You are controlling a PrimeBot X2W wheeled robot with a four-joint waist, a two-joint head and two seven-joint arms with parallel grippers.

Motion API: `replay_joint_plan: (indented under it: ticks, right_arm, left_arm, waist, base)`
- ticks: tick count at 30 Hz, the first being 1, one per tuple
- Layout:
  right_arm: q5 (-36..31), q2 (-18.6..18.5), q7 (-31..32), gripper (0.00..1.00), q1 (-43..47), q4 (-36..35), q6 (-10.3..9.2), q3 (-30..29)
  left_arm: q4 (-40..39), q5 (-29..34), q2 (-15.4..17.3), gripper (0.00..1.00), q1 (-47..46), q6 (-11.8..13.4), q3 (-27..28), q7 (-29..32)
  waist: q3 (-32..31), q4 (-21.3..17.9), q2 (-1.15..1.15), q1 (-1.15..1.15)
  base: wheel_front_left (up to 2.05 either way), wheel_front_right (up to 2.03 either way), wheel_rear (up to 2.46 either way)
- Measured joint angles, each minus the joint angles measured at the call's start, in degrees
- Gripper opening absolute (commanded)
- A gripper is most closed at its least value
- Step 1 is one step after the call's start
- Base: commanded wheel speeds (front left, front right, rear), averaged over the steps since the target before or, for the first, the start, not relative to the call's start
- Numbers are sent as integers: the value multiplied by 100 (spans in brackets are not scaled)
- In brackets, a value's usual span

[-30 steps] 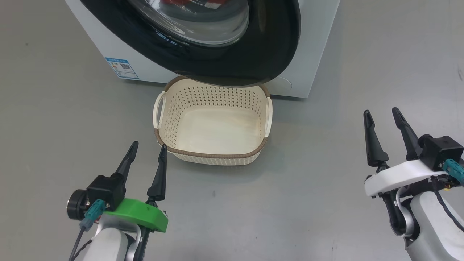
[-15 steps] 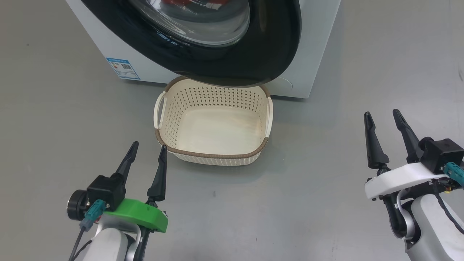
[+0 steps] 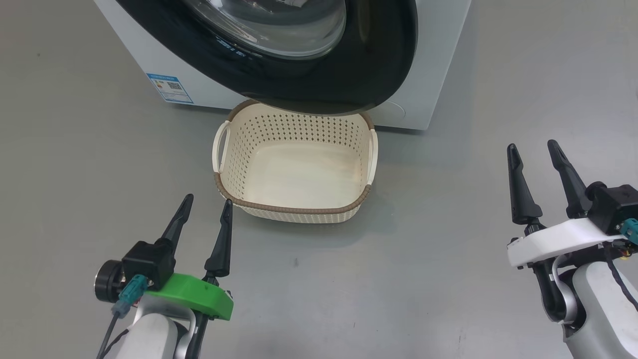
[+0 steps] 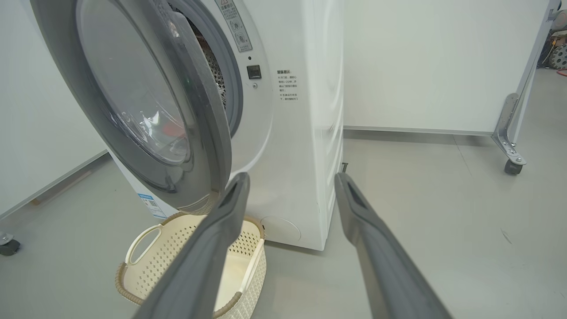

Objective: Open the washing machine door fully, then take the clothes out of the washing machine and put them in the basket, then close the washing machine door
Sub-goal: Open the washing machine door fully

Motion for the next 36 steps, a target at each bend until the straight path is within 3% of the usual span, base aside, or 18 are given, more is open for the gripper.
replay_joint_plan:
  ticks: [10, 16, 29, 30, 31, 32, 36]
  right_arm:
    - [-37, -289, 160, 100, -614, -166, 52, -214]
    - [490, -140, 404, 100, -1058, -186, 132, -435]
    - [839, -199, 1029, 100, -2179, -12, 268, -539]
    - [912, -182, 1092, 91, -2248, 27, 280, -559]
    - [998, -157, 1159, 33, -2315, 73, 285, -583]
    - [1103, -126, 1217, 0, -2380, 116, 305, -614]
    - [1611, 90, 1511, 0, -2643, 281, 368, -686]
  left_arm:
    - [-24, -2, 0, 100, -7, -44, -116, 0]
    - [-26, -11, 0, 100, -26, -45, -181, 0]
    - [-59, -89, -1, 100, -188, -52, -414, 0]
    - [-58, -96, -2, 100, -190, -52, -443, -1]
    - [-58, -97, -2, 100, -193, -52, -464, -1]
    - [-57, -99, -2, 100, -201, -52, -478, 0]
    - [-59, -113, -1, 100, -226, -52, -508, 0]
  waist:
    - [217, 91, 0, 0]
    - [323, 171, 0, 0]
    - [556, 392, 0, 0]
    - [573, 417, 0, 0]
    - [590, 443, 0, 0]
    - [606, 469, 0, 0]
    - [673, 564, 0, 0]
  base:
    - [0, 0, 0]
    - [0, 0, 0]
    - [0, 0, 0]
    - [0, 0, 0]
    - [0, 0, 0]
    - [0, 0, 0]
    - [0, 0, 0]
